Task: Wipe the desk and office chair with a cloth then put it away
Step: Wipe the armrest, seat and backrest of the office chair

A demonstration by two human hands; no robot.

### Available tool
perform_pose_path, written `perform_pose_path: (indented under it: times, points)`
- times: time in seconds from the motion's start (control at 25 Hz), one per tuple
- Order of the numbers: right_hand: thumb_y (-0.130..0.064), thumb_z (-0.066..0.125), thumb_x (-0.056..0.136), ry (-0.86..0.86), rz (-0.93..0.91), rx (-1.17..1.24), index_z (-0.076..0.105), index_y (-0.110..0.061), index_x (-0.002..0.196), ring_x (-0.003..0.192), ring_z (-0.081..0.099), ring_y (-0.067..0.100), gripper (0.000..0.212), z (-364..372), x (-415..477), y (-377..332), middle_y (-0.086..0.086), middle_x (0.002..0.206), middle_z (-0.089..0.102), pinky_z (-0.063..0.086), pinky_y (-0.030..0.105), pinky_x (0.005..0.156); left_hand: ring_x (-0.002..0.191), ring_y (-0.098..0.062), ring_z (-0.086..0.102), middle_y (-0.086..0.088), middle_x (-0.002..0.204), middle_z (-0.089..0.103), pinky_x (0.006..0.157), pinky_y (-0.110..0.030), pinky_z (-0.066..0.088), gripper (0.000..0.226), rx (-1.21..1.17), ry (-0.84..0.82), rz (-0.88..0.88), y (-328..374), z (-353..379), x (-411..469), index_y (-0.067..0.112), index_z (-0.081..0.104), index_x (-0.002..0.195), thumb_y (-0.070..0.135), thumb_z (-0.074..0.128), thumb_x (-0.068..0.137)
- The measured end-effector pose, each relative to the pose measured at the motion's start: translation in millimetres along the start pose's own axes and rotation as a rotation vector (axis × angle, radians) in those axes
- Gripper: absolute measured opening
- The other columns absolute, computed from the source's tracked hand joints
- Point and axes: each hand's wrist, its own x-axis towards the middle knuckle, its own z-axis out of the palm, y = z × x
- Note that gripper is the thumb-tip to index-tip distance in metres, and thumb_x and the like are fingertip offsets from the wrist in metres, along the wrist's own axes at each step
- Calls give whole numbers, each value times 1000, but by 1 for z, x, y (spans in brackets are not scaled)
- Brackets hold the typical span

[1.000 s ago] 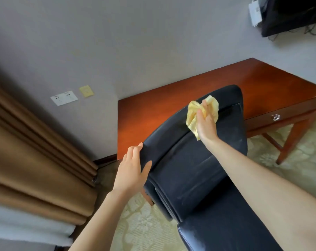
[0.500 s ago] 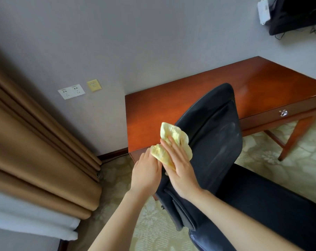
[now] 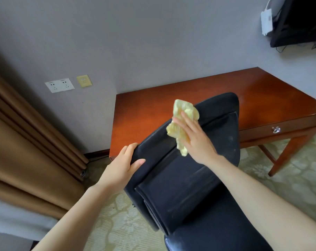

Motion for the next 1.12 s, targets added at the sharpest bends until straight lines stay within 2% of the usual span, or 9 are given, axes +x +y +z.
perform_pose_path:
  times: [0.12, 0.2, 0.32, 0.48, 0.64, 0.72, 0.84, 0.96, 1.12]
  points:
    - [-39, 38, 100, 158, 136, 119, 9, -63, 139, 146, 9, 15, 54, -18, 18, 43, -34, 152, -5, 33, 35, 104, 114, -6, 44, 26, 120, 35, 87, -27, 36, 71, 5, 23, 5, 1, 2, 12, 32, 30, 137, 72, 27, 78]
    - [-41, 35, 101, 274, 342, 196, 5, -60, 141, 143, 19, 19, 54, -30, 28, 73, -22, 157, 5, 37, 38, 101, 112, -5, 44, 26, 119, 35, 89, -27, 35, 74, 9, 32, 8, 2, 3, 21, 31, 31, 138, 73, 26, 78]
    - [-38, 33, 101, 422, 736, 373, 0, -32, 152, 132, 40, 28, 61, -49, 44, 110, 4, 153, 29, 37, 35, 96, 109, -3, 43, 26, 120, 36, 88, -27, 35, 71, 9, 34, 14, 7, 5, 32, 30, 34, 137, 70, 28, 79]
    - [-42, 28, 102, 510, 966, 543, 4, -31, 152, 139, 30, 28, 57, -54, 63, 113, 1, 158, 18, 31, 42, 111, 106, -3, 45, 23, 118, 39, 86, -25, 36, 69, 4, 23, 40, 10, 5, 40, 26, 36, 137, 66, 29, 81]
    - [-35, 34, 100, 480, 759, 506, 21, -42, 147, 146, 11, 21, 50, -25, 60, 51, -8, 160, 7, 18, 44, 117, 107, -12, 50, 15, 124, 40, 83, -28, 40, 65, 100, 11, 61, 14, 3, 43, 22, 33, 140, 61, 29, 87]
    - [-25, 38, 99, 412, 569, 426, 29, -41, 145, 147, 1, 22, 51, 2, 46, 9, -10, 160, 4, 12, 48, 118, 119, -20, 47, 5, 137, 39, 96, -33, 40, 62, 184, 45, 129, 14, 0, 41, 17, 34, 141, 54, 32, 92]
    - [-21, 42, 98, 317, 334, 291, 30, -39, 146, 146, -7, 27, 52, 32, 25, -39, -8, 160, 6, 2, 47, 118, 139, -22, 26, -1, 152, 25, 113, -42, 23, 66, 244, 26, 212, 16, -7, 42, 18, 27, 145, 55, 41, 92]
    - [-26, 40, 99, 191, 162, 232, 20, -41, 147, 146, -9, 22, 54, 57, -3, -69, -12, 159, -1, 0, 44, 118, 146, -21, 2, 1, 159, 6, 117, -51, 8, 98, 306, -123, 197, 15, -14, 45, 23, 11, 150, 63, 62, 76]
    - [-14, 50, 91, -2, -59, 142, 7, -45, 147, 145, -11, 13, 77, 79, -51, -71, -19, 157, -9, -4, 35, 117, 146, -21, -12, 3, 158, -10, 117, -53, 6, 129, 501, -274, 214, 13, -23, 48, 24, -6, 149, 65, 76, 59]
